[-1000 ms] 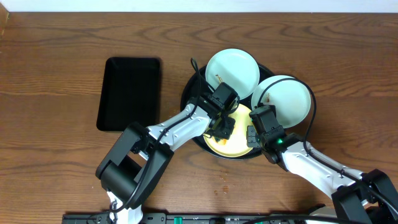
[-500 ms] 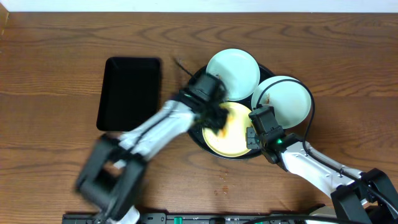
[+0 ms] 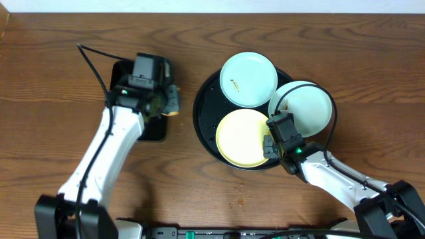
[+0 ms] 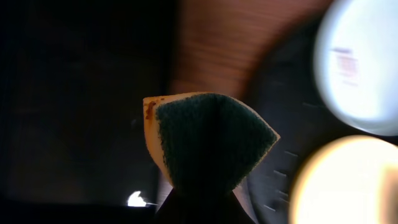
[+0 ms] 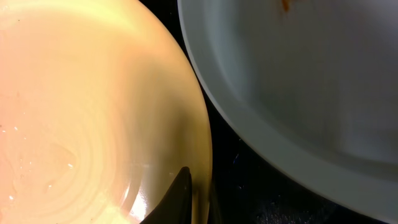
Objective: Clean dirty plates on tray and stack at the side
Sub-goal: 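Return the sponge to the black tray with the left gripper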
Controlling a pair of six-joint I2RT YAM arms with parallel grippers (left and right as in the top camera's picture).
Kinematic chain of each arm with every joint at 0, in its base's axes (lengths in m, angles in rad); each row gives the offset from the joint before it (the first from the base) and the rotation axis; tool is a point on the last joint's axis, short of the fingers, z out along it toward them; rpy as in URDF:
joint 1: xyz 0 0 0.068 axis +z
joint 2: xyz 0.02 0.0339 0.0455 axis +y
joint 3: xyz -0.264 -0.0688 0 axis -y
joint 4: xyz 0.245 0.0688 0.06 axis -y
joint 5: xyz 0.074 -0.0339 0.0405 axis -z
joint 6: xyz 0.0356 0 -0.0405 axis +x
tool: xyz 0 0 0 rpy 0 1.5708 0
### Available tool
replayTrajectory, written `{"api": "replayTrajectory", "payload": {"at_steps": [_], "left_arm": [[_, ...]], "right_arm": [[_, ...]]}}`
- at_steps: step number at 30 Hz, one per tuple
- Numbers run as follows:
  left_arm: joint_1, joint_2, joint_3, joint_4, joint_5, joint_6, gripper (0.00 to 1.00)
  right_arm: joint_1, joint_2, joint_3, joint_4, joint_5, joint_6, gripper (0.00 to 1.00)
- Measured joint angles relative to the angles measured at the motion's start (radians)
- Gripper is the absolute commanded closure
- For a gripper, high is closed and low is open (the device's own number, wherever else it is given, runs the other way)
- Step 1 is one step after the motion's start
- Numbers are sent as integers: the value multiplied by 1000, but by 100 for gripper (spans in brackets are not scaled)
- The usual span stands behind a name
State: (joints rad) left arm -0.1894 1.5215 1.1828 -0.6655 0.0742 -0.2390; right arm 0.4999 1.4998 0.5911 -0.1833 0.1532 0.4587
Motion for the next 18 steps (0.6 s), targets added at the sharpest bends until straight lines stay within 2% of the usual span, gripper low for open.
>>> {"api": "replayTrajectory", "payload": {"at_steps": [4,9,13,15,18], "left_arm": [[86,74,0,27,-40,15,92],[175,185,0,69,-63,39,92],[193,282,0,120,-67,62,91],[193,328,0,154,-71,80,76],[193,378,0,178,-74,95,43]], "right_arm": [[0,-15,2,-8,-7,0,95],[0,-33,4,-30,-19,-2,88],[1,-35,4,-52,-27,-4,85],[1,-35,4,-53,-27,-4,85],[2,-35,4,-55,-29,-3,89]]}}
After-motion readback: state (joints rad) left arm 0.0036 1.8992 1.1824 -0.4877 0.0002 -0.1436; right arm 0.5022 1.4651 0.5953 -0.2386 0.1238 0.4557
